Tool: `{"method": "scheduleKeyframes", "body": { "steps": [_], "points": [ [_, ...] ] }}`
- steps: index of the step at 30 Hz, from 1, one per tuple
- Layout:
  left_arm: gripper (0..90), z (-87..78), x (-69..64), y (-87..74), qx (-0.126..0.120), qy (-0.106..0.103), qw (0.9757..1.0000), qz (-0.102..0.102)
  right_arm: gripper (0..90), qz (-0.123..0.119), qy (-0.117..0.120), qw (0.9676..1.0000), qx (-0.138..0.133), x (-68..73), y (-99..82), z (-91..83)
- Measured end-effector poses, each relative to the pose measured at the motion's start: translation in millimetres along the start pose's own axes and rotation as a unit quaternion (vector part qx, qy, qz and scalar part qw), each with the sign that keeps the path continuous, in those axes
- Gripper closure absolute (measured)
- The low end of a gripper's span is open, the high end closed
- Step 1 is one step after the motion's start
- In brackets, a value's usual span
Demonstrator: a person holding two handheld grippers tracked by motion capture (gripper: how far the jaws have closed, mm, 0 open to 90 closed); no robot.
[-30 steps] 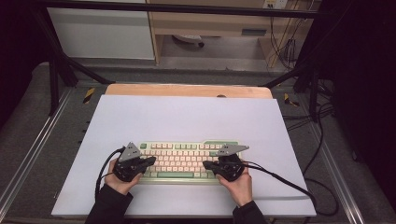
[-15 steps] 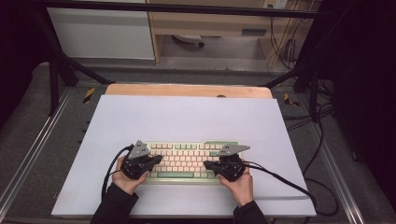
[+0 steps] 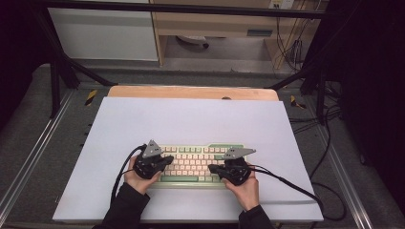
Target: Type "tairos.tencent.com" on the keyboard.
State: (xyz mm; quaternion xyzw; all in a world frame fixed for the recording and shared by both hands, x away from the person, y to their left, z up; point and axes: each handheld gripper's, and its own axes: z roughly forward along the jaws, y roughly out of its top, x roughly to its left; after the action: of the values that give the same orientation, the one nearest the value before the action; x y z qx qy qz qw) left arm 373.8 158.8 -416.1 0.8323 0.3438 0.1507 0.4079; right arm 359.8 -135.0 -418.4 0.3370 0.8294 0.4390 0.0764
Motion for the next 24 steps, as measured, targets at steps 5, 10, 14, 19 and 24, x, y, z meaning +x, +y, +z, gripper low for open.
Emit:
{"method": "scheduleKeyframes", "body": {
  "steps": [5,10,14,19,24],
  "points": [
    [90.0,6.8,-0.7,0.6,0.005,0.001,1.0000,-0.001,89.9,-0.001,0.000,1.0000,0.000,-0.1,-0.1,0.2],
    [90.0,13.2,-1.6,0.3,0.008,0.002,1.0000,-0.001,89.9,-0.001,0.001,1.0000,0.000,-0.1,-0.1,0.5],
    [90.0,17.5,-2.8,-0.5,0.012,0.003,0.9999,0.001,89.9,-0.001,0.001,1.0000,0.000,-0.2,-0.1,0.7],
    [90.0,18.3,-3.0,-0.9,0.011,0.003,0.9999,0.002,89.9,-0.002,0.001,1.0000,0.000,-0.4,-0.2,0.8],
    [90.0,18.6,-3.5,-1.0,0.011,0.002,0.9999,0.004,90.0,-0.002,0.001,1.0000,0.000,-0.4,-0.4,1.2]
  ]
}}
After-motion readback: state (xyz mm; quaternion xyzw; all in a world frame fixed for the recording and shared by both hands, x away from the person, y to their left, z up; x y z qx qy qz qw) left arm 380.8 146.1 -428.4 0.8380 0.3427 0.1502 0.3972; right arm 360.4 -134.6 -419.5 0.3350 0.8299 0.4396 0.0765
